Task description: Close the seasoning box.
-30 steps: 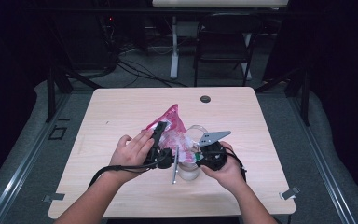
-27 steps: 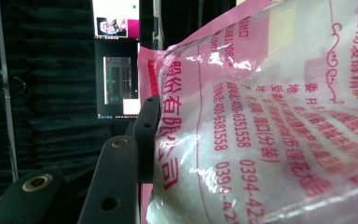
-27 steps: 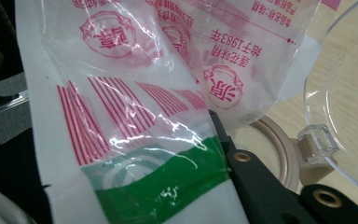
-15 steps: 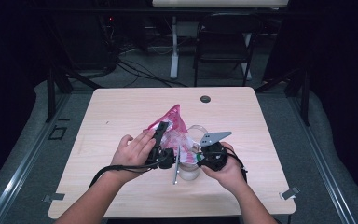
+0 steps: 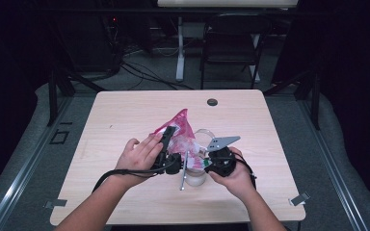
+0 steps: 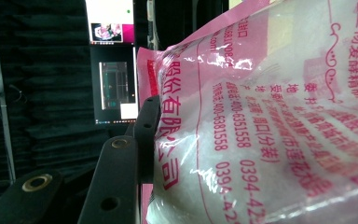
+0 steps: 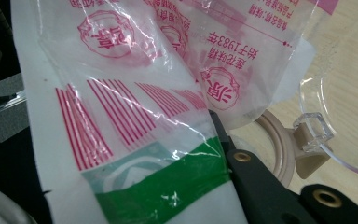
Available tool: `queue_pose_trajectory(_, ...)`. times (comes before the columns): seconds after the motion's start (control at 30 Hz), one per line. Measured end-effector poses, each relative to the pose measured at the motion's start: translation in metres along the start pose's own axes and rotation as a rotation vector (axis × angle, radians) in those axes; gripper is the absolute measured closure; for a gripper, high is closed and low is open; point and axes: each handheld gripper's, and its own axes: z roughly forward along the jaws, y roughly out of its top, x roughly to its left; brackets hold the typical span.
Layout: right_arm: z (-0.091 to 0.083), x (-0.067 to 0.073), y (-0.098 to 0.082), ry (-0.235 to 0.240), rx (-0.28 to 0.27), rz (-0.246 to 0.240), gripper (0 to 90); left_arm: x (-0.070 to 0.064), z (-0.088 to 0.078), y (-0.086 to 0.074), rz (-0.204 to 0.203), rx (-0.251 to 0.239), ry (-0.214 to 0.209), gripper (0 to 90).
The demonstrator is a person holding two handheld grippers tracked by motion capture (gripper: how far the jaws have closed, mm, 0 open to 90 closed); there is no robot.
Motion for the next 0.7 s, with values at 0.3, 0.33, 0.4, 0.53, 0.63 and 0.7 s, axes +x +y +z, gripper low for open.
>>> queue_pose_trajectory(0.3, 0.0004, -0.0004, -0.0010, 0.006, 0.006, 0.002, 90.0, 0.0017, -0.0006, 0.0016, 0.032, 0.011, -0.014, 61.9)
queue_pose_trajectory(0.33, 0.0004, -0.0004, -0.0010, 0.007, 0.007, 0.002, 90.0, 0.0013, -0.0007, 0.0017, 0.026, 0.013, -0.021, 61.9)
queue_pose_trajectory(0.4, 0.0005, -0.0003, -0.0010, 0.008, 0.008, 0.001, 90.0, 0.0015, -0.0004, 0.0021, 0.035, 0.000, -0.005, 61.9)
queue_pose_trajectory(0.53, 0.0005, -0.0010, -0.0014, 0.005, 0.011, 0.001, 90.0, 0.0009, -0.0002, 0.0025, 0.039, 0.002, -0.013, 61.8)
queue_pose_trajectory(0.63, 0.0009, -0.0007, -0.0016, 0.007, 0.012, 0.005, 90.0, 0.0009, -0.0005, 0.0026, 0.042, 0.003, -0.015, 61.8)
queue_pose_trajectory(0.7, 0.0010, -0.0008, -0.0017, 0.007, 0.012, 0.006, 90.0, 0.0011, -0.0005, 0.0029, 0.050, 0.002, -0.014, 61.7)
